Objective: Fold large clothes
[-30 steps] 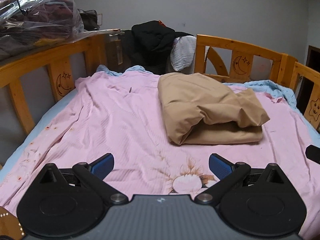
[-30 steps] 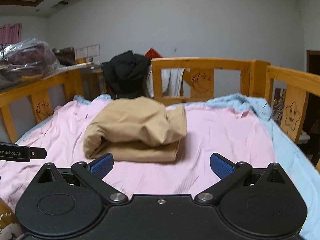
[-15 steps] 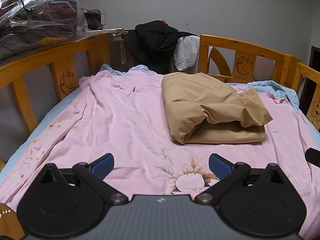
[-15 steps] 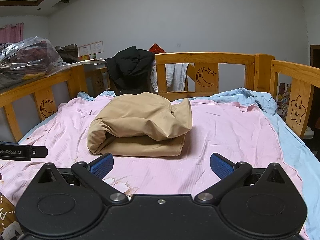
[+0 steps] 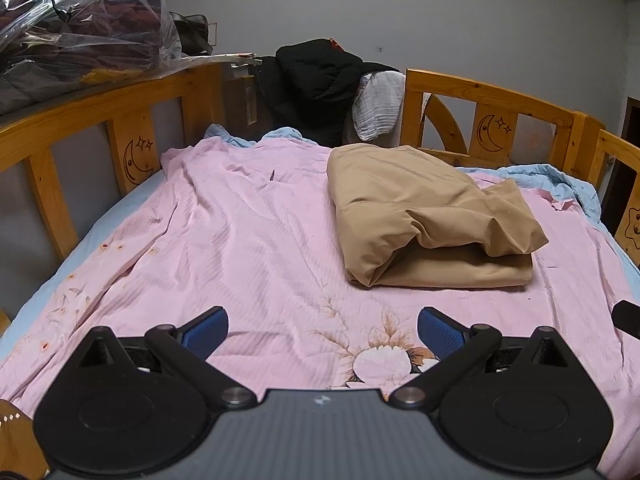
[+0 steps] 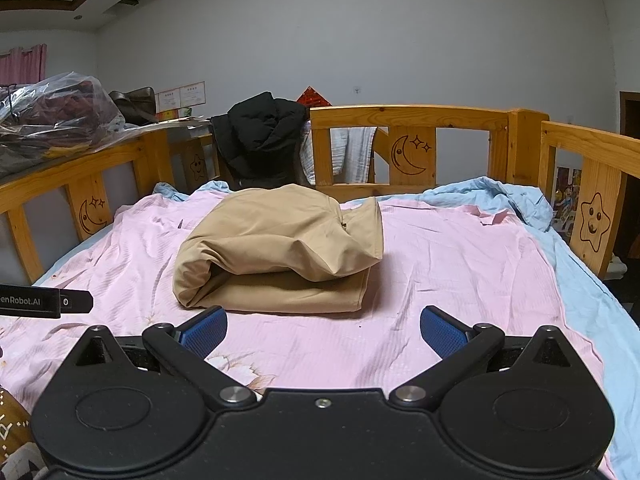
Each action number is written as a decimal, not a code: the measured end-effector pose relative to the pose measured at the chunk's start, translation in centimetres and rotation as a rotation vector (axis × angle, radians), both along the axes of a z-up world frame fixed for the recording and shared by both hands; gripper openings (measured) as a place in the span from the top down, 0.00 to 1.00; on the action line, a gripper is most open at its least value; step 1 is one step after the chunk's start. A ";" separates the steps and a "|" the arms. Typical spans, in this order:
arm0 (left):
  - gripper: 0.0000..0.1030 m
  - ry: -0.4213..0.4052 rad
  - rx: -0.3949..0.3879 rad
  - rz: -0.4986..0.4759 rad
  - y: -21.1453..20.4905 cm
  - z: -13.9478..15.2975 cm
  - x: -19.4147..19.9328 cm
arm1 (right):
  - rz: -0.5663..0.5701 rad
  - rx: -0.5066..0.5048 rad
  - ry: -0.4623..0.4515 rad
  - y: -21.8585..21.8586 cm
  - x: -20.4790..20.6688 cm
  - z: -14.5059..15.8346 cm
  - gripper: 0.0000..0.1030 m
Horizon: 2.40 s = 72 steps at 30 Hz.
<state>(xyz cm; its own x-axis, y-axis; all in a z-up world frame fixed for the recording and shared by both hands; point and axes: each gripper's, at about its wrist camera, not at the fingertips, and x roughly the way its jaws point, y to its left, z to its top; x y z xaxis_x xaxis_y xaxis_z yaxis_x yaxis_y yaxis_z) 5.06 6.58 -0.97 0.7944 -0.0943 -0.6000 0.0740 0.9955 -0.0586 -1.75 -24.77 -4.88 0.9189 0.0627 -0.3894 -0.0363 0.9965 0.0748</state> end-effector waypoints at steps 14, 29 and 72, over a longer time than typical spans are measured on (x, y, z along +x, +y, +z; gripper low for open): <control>0.00 0.004 -0.003 0.004 0.1 -0.1 -0.1 | 0.000 -0.001 0.000 0.0 0.0 0.0 0.01; 0.00 0.009 -0.009 0.008 0.1 -0.1 -0.1 | 0.006 -0.006 -0.005 0.0 0.0 0.1 0.01; 0.00 0.002 0.025 -0.007 -0.5 0.3 -0.6 | 0.010 -0.015 -0.009 -0.1 0.0 0.1 0.01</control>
<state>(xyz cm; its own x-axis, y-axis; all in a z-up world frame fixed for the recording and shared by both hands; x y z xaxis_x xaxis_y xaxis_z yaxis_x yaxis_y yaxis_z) 4.42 6.08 -0.64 0.7924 -0.0846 -0.6041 0.0805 0.9962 -0.0339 -1.79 -24.85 -4.80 0.9219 0.0665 -0.3818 -0.0473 0.9971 0.0594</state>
